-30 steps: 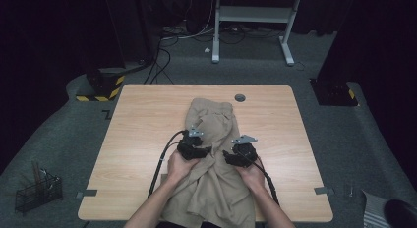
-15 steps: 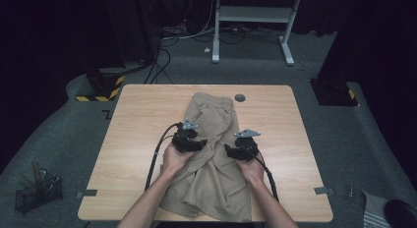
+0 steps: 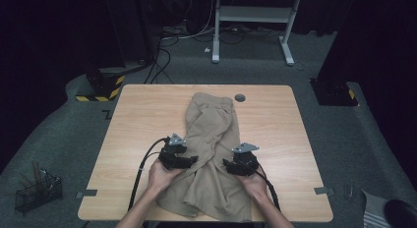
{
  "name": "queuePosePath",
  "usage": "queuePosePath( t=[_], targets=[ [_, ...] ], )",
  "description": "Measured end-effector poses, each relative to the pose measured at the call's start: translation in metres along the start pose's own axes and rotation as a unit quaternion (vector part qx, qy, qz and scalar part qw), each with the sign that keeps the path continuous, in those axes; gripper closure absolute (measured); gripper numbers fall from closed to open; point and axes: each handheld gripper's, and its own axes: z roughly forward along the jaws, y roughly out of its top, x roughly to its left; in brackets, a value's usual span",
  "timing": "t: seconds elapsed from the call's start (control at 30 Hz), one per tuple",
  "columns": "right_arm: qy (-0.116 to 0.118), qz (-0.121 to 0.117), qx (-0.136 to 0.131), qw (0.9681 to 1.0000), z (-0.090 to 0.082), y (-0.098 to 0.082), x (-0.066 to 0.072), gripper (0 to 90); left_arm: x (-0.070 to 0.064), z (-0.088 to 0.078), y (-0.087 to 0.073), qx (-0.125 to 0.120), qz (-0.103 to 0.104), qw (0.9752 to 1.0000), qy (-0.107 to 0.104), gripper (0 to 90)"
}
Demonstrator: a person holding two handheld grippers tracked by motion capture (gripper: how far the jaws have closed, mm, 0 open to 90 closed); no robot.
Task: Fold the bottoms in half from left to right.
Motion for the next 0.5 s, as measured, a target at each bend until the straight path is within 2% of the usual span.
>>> queuePosePath(
  t=[0.07,0.1,0.17,0.27,0.3,0.37,0.43,0.5],
  targets=[
    [-0.005,-0.009,0.001,1.0,0.002,0.001,0.0,43.2,0.004,0.014,-0.003,0.014,-0.004,0.9998,0.017,36.3],
    [-0.005,-0.009,0.001,1.0,0.002,0.001,0.0,43.2,0.004,0.014,-0.003,0.014,-0.004,0.9998,0.017,36.3],
    [-0.007,-0.007,-0.003,0.9999,0.007,0.005,-0.004,43.2,0.01,0.022,0.0,0.001,-0.003,0.9994,0.034,36.9],
    [-0.015,0.001,-0.009,0.9998,0.015,0.011,-0.009,43.1,0.015,0.027,0.006,0.002,-0.005,0.999,0.044,38.0],
    [-0.018,0.002,-0.009,0.9998,0.018,0.014,-0.011,43.1,0.02,0.03,0.012,0.006,-0.013,0.9986,0.051,38.2],
    [-0.022,0.007,-0.004,0.9997,0.023,0.021,-0.015,42.9,0.023,0.031,0.015,0.008,-0.018,0.9984,0.053,39.1],
    [-0.024,0.011,0.0,0.9996,0.025,0.023,-0.016,42.7,0.025,0.025,0.018,-0.006,-0.026,0.9984,0.05,39.7],
    [-0.029,0.016,0.008,0.9994,0.026,0.026,-0.019,42.7,0.022,0.012,0.018,-0.021,-0.023,0.9987,0.041,39.8]
  ],
)
